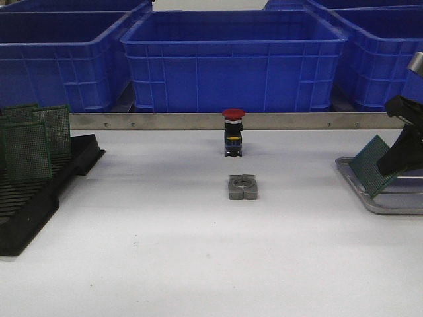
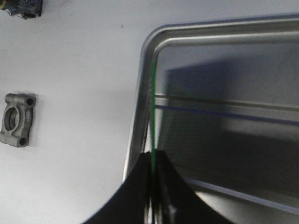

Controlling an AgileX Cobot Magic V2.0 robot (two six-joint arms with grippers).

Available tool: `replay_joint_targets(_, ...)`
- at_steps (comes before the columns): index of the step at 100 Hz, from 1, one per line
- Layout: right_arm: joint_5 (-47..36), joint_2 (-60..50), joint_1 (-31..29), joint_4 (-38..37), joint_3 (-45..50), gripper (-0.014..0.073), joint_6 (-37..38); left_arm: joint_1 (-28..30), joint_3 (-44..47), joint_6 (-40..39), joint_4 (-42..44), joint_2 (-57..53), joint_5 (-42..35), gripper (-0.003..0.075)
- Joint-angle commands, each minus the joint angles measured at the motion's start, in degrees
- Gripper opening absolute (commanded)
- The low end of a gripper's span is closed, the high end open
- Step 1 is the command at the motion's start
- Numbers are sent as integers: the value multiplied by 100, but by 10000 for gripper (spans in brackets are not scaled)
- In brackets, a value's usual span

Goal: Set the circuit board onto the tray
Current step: 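Carry the board with the right gripper onto the steel tray and release, then withdraw the right gripper and move the left gripper back to the rack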

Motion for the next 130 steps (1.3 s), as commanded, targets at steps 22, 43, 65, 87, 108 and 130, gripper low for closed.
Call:
replay_joint_targets(22, 206, -361, -33, -668, -183, 609, -37, 10, -187, -49, -424, -295, -5, 512)
replay_joint_targets(43, 6, -846, -133, -1183, -183, 536, -37, 10, -187, -49, -424, -295, -5, 512)
replay_joint_targets(65, -33, -1662, -133, -1494, -183, 537, -37, 10, -187, -49, -371, -295, -5, 512)
replay_joint_targets(87, -124, -2679, -133, -1483, 135, 537, -32, 10, -187, -49, -170, -295, 14, 512)
replay_joint_targets(108, -573, -3581, -44, -1474, 672, 537, -36, 10, -187, -49, 1293, -295, 63, 512)
replay_joint_targets(130, -571, -3941, -44, -1469, 773, 537, -36, 10, -187, -113, 3656, -295, 233, 512)
